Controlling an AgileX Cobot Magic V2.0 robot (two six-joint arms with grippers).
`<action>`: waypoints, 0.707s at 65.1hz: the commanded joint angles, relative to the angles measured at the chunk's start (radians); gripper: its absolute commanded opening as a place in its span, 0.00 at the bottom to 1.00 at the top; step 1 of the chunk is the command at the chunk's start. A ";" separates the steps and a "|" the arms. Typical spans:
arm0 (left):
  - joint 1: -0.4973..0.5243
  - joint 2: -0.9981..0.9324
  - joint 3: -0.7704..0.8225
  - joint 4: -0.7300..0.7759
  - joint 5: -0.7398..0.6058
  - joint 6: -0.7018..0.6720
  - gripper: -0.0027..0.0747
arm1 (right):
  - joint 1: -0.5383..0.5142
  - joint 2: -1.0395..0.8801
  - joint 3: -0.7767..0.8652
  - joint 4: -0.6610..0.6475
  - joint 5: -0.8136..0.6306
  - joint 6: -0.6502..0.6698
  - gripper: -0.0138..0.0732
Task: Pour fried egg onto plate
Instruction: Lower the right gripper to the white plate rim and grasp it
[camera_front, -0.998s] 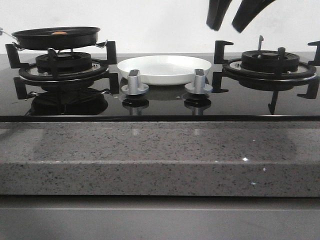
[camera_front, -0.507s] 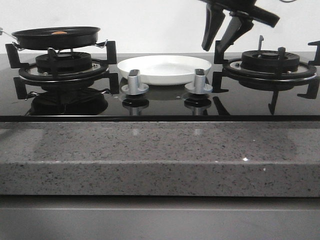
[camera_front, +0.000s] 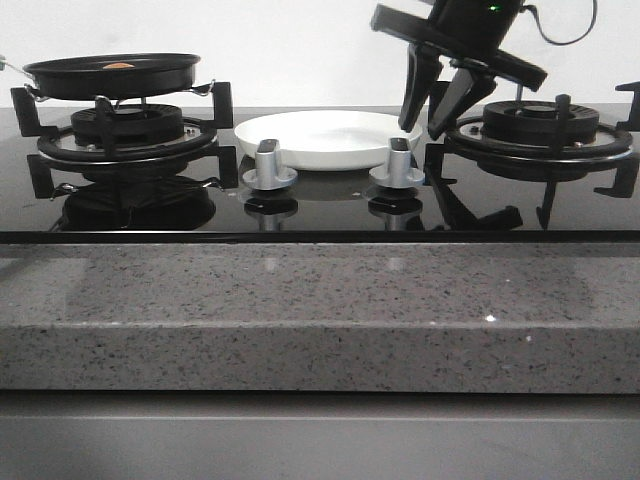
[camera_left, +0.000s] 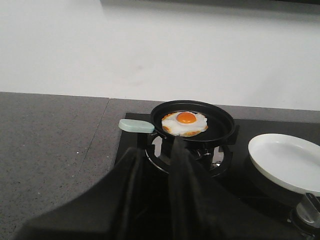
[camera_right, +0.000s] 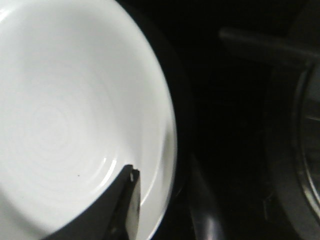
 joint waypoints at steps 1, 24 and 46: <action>0.000 0.018 -0.032 -0.010 -0.079 -0.007 0.21 | -0.004 -0.054 -0.031 0.044 0.086 -0.001 0.47; 0.000 0.018 -0.032 -0.010 -0.079 -0.007 0.18 | -0.004 -0.032 -0.031 0.049 0.085 -0.001 0.28; 0.000 0.018 -0.032 -0.010 -0.079 -0.007 0.18 | -0.004 -0.046 -0.103 0.050 0.066 -0.001 0.08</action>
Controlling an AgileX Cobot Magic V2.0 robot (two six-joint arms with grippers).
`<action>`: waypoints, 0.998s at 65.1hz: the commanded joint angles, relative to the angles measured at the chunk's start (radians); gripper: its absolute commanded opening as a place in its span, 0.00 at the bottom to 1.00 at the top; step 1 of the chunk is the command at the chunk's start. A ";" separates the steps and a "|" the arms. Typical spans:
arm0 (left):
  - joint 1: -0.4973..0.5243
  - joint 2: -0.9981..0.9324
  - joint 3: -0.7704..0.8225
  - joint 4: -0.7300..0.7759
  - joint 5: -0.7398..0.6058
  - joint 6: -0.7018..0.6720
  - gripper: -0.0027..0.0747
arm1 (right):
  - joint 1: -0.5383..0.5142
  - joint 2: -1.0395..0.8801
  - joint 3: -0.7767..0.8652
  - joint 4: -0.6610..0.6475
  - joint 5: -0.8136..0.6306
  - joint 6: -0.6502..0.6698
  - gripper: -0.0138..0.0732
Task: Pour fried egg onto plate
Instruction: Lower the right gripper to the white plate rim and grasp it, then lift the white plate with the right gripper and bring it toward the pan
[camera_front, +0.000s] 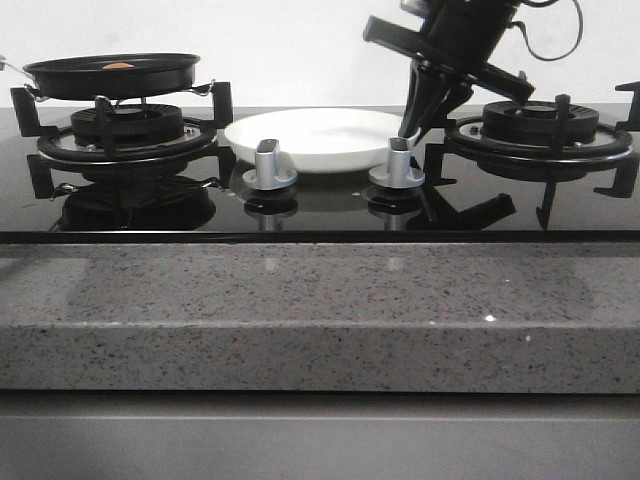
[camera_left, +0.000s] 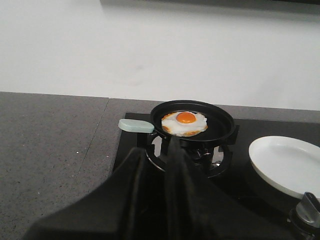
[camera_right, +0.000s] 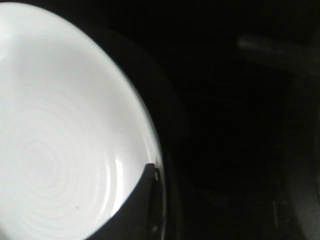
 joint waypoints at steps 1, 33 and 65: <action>0.000 0.018 -0.032 -0.010 -0.079 -0.007 0.18 | -0.004 -0.081 -0.068 0.026 0.066 -0.005 0.08; 0.000 0.018 -0.032 -0.010 -0.079 -0.007 0.18 | 0.026 -0.289 -0.093 -0.005 0.089 -0.089 0.08; 0.000 0.018 -0.032 -0.010 -0.079 -0.007 0.18 | 0.053 -0.550 0.344 -0.006 0.012 -0.256 0.08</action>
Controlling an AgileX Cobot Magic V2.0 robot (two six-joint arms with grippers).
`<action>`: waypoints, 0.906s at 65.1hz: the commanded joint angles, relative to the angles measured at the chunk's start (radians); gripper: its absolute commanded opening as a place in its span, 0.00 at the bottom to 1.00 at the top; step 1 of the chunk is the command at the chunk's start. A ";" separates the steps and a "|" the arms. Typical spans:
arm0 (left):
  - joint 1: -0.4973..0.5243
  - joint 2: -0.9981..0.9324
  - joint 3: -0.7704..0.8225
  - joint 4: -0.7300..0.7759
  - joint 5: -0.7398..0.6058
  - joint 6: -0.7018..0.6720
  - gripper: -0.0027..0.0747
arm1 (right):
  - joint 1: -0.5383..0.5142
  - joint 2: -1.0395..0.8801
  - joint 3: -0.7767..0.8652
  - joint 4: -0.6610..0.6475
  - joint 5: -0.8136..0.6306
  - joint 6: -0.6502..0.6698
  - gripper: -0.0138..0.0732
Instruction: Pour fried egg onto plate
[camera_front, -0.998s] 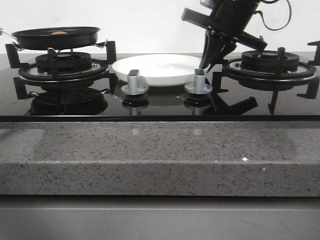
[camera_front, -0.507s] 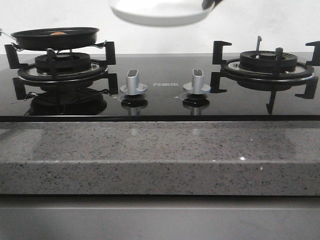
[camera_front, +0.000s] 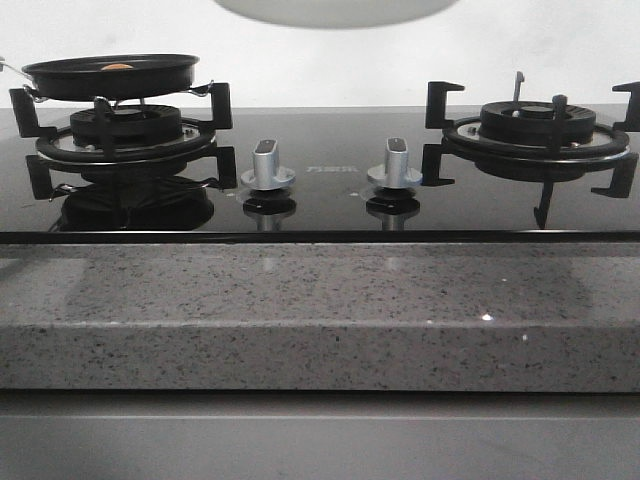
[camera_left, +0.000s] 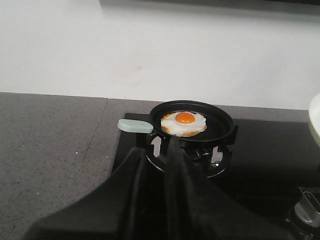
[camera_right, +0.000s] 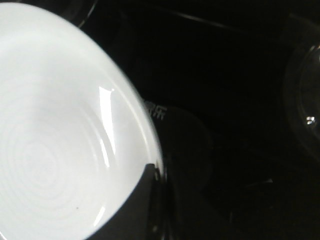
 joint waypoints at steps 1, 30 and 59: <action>0.000 0.018 -0.032 -0.010 -0.079 -0.007 0.18 | 0.008 -0.068 0.044 0.019 -0.007 -0.036 0.08; 0.000 0.018 -0.032 -0.010 -0.079 -0.007 0.18 | 0.046 -0.067 0.253 0.004 -0.182 -0.046 0.08; 0.000 0.018 -0.032 -0.010 -0.079 -0.007 0.18 | 0.046 -0.012 0.259 0.004 -0.231 -0.046 0.08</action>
